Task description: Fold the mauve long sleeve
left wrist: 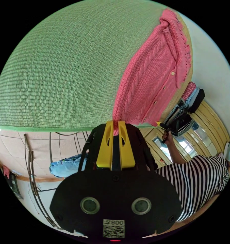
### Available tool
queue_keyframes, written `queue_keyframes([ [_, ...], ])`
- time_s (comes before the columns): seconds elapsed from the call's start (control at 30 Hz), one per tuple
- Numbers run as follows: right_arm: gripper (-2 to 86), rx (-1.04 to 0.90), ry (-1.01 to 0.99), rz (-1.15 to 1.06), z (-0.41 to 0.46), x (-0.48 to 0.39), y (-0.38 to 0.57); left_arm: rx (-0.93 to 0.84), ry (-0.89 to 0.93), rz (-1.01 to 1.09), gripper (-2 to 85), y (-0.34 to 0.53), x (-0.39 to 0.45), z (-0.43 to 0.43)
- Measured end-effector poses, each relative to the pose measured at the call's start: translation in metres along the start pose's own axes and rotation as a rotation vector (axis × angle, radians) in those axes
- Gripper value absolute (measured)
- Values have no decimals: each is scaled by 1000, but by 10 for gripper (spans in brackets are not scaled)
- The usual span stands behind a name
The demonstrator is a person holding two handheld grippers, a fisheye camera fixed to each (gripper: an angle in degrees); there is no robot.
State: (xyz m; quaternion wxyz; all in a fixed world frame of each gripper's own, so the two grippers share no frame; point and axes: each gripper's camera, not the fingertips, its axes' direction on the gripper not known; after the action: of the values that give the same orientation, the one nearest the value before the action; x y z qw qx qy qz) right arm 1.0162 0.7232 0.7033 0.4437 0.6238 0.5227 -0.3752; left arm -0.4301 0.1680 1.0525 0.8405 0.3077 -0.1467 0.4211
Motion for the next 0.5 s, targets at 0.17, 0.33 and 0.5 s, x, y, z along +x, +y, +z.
queue_keyframes([
  [0.17,25,16,-32,-41,-36,-12,0,27,32,31,31,10,16,-21],
  [0.33,25,-4,-31,-55,-57,-20,-4,12,44,30,31,15,28,-32],
  [0.5,25,7,-77,-70,-78,-32,-9,46,107,37,31,18,47,-49],
])
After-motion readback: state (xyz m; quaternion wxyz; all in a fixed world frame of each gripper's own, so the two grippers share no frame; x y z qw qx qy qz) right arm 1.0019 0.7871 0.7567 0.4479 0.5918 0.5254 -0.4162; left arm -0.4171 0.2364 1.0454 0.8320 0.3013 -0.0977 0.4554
